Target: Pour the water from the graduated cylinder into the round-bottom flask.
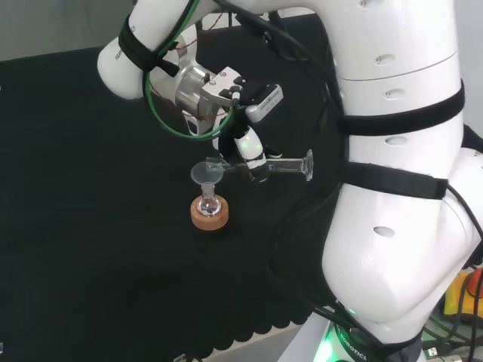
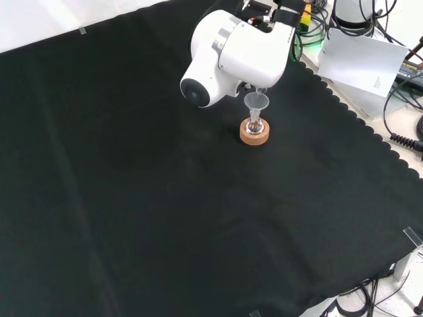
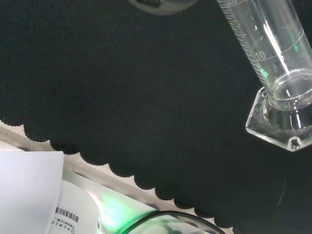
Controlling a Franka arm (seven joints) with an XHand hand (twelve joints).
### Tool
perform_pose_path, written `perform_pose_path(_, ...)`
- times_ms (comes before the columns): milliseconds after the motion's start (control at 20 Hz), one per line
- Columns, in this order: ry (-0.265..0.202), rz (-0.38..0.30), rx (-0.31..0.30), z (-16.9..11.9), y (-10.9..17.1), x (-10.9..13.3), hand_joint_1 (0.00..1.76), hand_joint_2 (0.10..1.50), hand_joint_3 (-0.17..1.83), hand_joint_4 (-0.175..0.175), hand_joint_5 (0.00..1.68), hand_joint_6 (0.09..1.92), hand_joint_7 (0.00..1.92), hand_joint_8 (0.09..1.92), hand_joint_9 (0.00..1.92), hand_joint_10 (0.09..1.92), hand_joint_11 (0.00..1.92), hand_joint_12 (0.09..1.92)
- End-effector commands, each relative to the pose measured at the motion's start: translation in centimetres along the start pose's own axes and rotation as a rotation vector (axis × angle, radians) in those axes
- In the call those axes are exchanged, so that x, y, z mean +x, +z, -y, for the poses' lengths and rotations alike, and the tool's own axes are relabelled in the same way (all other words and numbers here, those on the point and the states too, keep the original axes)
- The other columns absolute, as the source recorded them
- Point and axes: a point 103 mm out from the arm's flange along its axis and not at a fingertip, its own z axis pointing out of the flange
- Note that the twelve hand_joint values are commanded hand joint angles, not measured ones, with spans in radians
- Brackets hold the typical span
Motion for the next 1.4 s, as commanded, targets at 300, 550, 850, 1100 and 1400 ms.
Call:
perform_pose_path(300, -0.041, -0.013, -0.132, 0.5, 0.1, -0.4, 1.25, 1.15, 0.00, -0.175, 0.89, 1.14, 0.93, 1.12, 1.47, 0.10, 1.27, 0.71)
perform_pose_path(550, -0.079, -0.050, -0.196, 0.7, 0.4, -1.0, 1.25, 1.15, 0.00, -0.175, 0.89, 1.14, 0.93, 1.12, 1.47, 0.10, 1.27, 0.71)
perform_pose_path(850, -0.120, -0.082, -0.363, 1.2, 0.6, -2.1, 1.25, 1.16, 0.00, -0.175, 0.88, 1.14, 0.93, 1.13, 1.47, 0.10, 1.28, 0.70)
perform_pose_path(1100, -0.136, -0.094, -0.473, 1.5, 1.0, -2.8, 1.25, 1.16, 0.00, -0.175, 0.88, 1.15, 0.92, 1.13, 1.47, 0.10, 1.28, 0.70)
perform_pose_path(1400, -0.140, -0.117, -0.595, 1.7, 1.4, -4.1, 1.25, 1.16, 0.00, -0.175, 0.88, 1.15, 0.92, 1.14, 1.47, 0.10, 1.28, 0.70)
